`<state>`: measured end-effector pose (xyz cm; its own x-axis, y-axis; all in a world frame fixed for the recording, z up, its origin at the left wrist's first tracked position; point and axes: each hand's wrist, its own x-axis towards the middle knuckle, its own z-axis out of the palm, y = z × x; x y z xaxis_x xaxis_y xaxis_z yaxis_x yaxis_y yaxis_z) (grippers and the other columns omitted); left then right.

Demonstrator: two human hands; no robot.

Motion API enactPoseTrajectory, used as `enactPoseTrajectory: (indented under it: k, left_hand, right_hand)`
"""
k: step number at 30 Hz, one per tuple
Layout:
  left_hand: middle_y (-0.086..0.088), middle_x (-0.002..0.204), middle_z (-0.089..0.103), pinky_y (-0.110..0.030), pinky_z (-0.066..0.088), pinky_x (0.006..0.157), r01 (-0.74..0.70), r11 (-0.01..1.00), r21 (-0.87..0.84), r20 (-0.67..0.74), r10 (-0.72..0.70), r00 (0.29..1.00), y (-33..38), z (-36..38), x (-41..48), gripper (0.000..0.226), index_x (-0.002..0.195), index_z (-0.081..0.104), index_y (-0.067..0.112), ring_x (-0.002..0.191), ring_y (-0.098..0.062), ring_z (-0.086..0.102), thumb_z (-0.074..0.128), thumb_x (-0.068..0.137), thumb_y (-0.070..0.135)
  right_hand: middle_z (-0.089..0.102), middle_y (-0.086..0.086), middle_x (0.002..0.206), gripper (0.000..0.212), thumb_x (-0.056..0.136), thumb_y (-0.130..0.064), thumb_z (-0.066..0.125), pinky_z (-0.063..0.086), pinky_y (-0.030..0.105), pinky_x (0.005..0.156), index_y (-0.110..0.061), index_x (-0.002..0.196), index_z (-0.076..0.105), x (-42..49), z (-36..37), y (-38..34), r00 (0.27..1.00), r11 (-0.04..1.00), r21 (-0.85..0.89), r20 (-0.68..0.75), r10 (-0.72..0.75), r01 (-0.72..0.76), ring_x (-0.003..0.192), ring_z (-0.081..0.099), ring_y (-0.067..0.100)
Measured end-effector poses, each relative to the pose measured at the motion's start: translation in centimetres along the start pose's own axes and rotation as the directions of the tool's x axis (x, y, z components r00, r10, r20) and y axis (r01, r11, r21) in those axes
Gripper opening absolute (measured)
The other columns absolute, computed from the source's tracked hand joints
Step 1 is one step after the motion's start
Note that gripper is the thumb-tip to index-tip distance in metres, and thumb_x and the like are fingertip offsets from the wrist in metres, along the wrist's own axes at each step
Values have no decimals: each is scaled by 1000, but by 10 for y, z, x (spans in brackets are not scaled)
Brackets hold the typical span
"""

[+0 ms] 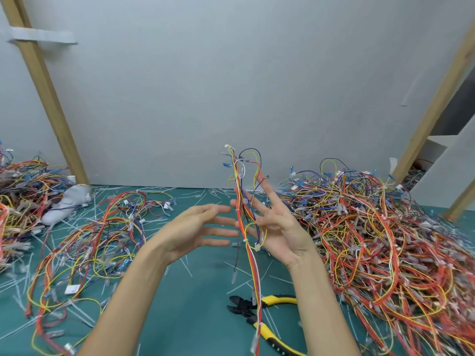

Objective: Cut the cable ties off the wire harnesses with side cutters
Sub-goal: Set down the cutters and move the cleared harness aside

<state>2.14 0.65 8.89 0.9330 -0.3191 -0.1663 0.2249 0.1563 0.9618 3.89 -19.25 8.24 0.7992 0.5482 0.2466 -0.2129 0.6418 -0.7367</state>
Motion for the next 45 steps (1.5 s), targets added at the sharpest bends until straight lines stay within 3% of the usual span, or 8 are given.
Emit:
enactPoseTrajectory:
  k: [7,13,17,23,27,31,41,45]
  left_hand:
    - [-16,124,65,-46,53,94,52,963,266,349,-146,926,-7,-4,-6,32,126,55,6,117,-31,62,36,101,10]
    - [-27,141,46,-45,52,94,19,889,458,656,-352,667,-26,6,-12,33,133,40,-10,130,-43,47,39,101,-2]
    - [-37,137,44,-43,52,94,-36,856,515,741,-424,522,-29,17,-14,33,132,43,-12,127,-46,48,40,99,-7]
    - [-42,123,51,-50,52,95,-29,893,449,747,-357,560,-21,13,-18,27,120,57,-5,101,-27,66,44,97,-9]
    - [-27,118,64,-42,54,92,-21,902,430,731,-335,595,-20,9,-21,22,110,62,-3,106,-32,66,44,97,-9]
    - [-22,117,66,-44,54,92,-6,905,424,718,-333,611,-21,6,-23,21,109,64,-1,109,-35,65,47,96,-5]
    - [-17,106,71,-45,54,91,20,894,448,724,-376,578,-17,2,-22,20,101,67,4,99,-33,69,54,91,-7]
    - [-17,101,71,-44,55,87,19,892,452,739,-386,552,-16,0,-22,20,100,58,4,92,-33,71,54,89,-13]
  right_hand:
    - [52,21,139,89,78,23,35,56,46,85,-29,150,34,0,-2,-1,1000,999,33,6,-25,25,124,55,40]
    - [60,19,127,89,77,24,34,56,46,84,-28,149,35,3,-3,4,998,998,55,-60,-29,33,120,57,40]
    - [66,16,119,90,76,24,36,55,44,84,-30,148,35,6,-4,7,989,997,56,-138,-44,52,117,60,38]
    - [57,20,133,92,78,26,31,57,41,80,-30,151,29,7,-3,7,969,995,37,-235,-81,92,113,61,35]
    - [41,27,147,90,81,24,27,56,39,80,-32,151,27,5,-1,5,961,995,14,-262,-88,95,107,62,33]
    - [40,27,147,90,82,24,27,55,39,81,-33,151,26,4,1,5,958,995,6,-270,-92,97,107,62,31]
    - [43,24,147,89,83,24,25,57,38,77,-34,150,27,2,0,3,951,995,11,-295,-91,99,110,61,32]
    - [44,24,146,90,83,25,26,57,37,75,-35,150,29,0,-7,-4,941,993,-9,-317,-116,119,106,64,29]
